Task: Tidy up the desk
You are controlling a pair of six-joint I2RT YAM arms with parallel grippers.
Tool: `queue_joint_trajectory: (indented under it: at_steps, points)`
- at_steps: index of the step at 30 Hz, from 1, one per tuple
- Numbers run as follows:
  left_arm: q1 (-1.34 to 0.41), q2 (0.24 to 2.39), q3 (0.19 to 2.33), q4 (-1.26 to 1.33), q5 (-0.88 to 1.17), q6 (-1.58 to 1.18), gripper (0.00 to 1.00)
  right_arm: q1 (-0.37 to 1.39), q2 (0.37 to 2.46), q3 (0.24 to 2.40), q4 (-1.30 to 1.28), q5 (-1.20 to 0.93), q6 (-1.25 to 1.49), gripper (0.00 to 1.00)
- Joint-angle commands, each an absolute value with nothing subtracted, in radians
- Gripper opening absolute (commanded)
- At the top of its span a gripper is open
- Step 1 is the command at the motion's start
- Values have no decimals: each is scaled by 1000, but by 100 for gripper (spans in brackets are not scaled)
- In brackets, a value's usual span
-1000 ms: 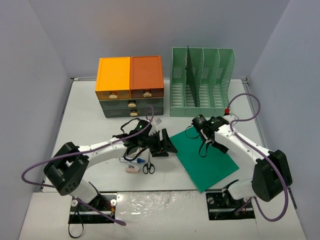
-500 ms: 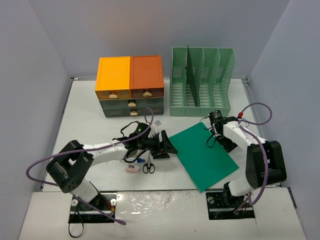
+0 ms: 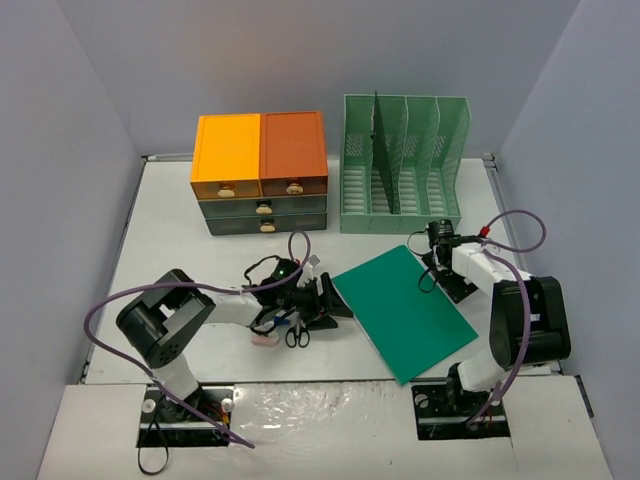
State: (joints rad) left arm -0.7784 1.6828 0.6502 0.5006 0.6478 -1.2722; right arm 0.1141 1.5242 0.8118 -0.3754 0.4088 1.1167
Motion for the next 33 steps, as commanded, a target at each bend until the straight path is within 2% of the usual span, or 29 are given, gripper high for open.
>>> queue_joint_trajectory:
  at_steps: [1,12,23,33]
  points:
    - [-779,1691,664,639,667,-1288,62,97,1513,790,-356,390,1094,94]
    - [-789,1783,705,676,672,-1287,62,89,1522,757,-303,289,1076,94]
    - [-853,1841,819,536,620,-1193,62,89,1490,675,-258,170,1075,94]
    - [-901,1927,831,639,586,-1220,62,114,1433,604,-241,59,1100,94]
